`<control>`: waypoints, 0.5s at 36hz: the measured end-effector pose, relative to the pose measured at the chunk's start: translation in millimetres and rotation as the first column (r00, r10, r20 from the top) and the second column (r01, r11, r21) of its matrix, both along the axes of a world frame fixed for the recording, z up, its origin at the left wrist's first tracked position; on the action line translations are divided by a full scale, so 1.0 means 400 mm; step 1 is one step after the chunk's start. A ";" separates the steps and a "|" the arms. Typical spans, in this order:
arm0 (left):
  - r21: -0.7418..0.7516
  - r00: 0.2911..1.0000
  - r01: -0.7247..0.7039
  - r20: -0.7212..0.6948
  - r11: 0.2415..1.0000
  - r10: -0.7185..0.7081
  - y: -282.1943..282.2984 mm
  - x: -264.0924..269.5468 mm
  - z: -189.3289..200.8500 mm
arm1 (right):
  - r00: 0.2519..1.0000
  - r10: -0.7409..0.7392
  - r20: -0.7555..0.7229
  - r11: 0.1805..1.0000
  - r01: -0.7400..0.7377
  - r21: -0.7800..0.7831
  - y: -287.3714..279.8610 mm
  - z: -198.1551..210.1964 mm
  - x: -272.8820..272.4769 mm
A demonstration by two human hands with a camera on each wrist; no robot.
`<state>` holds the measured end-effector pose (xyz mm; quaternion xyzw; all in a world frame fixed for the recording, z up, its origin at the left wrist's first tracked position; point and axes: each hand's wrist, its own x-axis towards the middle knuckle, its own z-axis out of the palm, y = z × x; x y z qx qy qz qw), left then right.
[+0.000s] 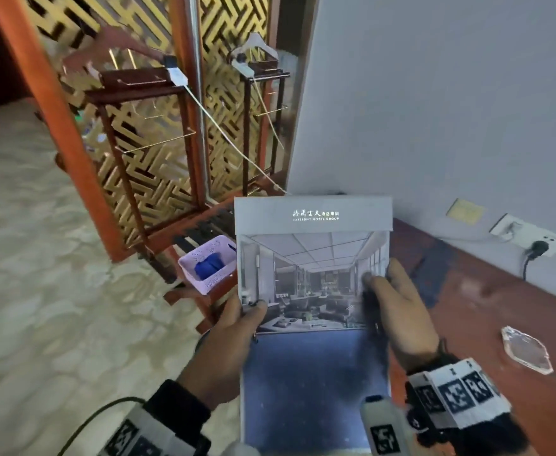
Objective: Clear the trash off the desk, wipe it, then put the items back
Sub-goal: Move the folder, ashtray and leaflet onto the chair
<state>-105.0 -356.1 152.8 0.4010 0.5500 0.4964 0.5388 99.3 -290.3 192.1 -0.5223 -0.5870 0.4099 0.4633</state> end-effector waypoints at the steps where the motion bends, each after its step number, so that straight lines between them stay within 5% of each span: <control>1: -0.016 1.000 -0.024 0.014 1.000 0.024 -0.012 -0.046 -0.005 | 1.000 0.012 0.001 1.000 -0.012 -0.010 -0.001 -0.007 -0.048; 9: -0.075 0.983 -0.186 -0.016 0.980 0.185 -0.071 -0.341 -0.037 | 0.979 0.171 -0.110 0.977 -0.184 -0.113 -0.022 -0.062 -0.356; 18: -0.102 0.971 -0.219 -0.117 0.970 0.207 -0.035 -0.545 -0.073 | 0.898 0.385 -0.213 0.880 -0.427 -0.209 0.049 -0.092 -0.524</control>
